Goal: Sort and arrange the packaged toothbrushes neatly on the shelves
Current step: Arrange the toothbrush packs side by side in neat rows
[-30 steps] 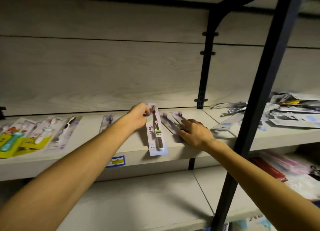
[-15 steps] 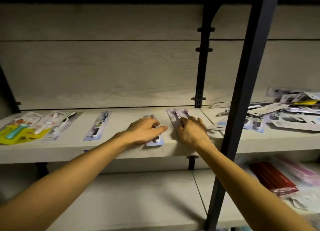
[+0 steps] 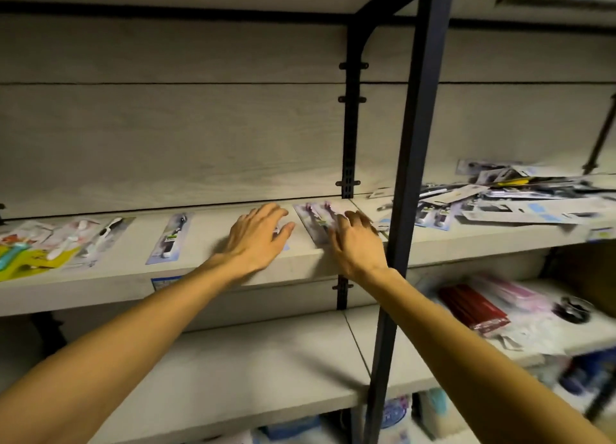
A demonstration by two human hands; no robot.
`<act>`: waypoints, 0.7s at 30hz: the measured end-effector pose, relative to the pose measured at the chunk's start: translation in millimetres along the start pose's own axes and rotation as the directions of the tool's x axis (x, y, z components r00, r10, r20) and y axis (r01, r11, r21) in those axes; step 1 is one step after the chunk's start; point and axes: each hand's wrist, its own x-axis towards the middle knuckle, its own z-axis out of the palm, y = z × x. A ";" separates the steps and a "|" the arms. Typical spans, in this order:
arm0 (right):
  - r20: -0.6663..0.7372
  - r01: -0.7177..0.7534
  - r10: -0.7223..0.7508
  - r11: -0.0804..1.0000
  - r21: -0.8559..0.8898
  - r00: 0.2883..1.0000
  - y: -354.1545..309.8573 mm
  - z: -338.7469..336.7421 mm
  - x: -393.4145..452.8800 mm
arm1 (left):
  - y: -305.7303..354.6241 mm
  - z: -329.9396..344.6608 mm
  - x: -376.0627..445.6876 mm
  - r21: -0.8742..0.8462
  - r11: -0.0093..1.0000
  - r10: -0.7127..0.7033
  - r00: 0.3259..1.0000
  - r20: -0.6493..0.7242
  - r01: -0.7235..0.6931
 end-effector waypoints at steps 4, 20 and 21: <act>-0.060 0.139 -0.145 0.985 -0.105 0.988 24.3 -7.0 -58.1 | 18.3 -0.2 -24.6 -0.116 0.992 0.036 0.991 -0.131 -0.052; -0.178 -0.041 -0.007 0.964 -0.264 0.984 150.0 -112.9 -129.8 | 155.3 34.7 -33.5 -0.148 0.801 0.564 0.814 -0.136 -0.580; -0.185 -0.067 0.017 0.961 -0.269 0.983 162.6 -118.4 -127.8 | 169.0 37.2 -30.3 -0.150 0.789 0.577 0.803 -0.148 -0.595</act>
